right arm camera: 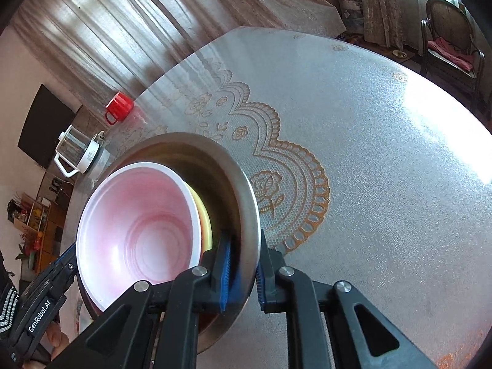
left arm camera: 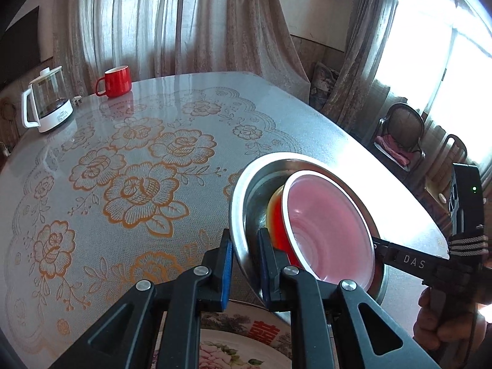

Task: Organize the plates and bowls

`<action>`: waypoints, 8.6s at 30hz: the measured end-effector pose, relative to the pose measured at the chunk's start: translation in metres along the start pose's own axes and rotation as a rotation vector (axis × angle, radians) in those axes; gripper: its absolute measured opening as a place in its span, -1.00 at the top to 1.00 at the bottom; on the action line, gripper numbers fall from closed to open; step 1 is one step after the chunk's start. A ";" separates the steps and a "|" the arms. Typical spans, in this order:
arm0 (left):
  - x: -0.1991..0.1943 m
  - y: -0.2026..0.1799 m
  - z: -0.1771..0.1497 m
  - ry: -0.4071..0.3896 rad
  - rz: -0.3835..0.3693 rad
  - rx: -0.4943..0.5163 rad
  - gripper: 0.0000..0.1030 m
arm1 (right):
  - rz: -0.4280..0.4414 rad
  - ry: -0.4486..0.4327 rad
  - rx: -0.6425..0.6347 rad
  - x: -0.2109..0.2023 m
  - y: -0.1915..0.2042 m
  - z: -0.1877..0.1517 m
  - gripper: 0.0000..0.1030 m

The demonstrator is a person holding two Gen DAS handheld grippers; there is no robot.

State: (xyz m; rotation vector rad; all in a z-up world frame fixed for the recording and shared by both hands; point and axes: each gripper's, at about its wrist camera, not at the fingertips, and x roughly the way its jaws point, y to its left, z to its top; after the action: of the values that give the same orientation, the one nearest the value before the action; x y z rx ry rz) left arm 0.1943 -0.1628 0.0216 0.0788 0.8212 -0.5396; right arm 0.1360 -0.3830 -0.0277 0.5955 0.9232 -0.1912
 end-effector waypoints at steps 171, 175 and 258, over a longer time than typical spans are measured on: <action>-0.144 0.076 -0.145 -0.077 0.131 -0.208 0.54 | 0.035 0.003 -0.369 -0.047 0.121 -0.122 0.66; -0.151 0.075 -0.148 -0.101 0.149 -0.210 0.49 | 0.023 -0.043 -0.375 -0.054 0.122 -0.126 0.59; -0.190 0.058 -0.196 -0.261 0.424 -0.228 -0.99 | -0.136 -0.410 -0.444 -0.117 0.148 -0.217 0.13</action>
State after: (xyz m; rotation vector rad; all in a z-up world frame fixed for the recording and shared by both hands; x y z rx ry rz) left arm -0.0150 0.0209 0.0146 -0.0273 0.5830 -0.0514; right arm -0.0252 -0.1508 0.0252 0.0736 0.5787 -0.2122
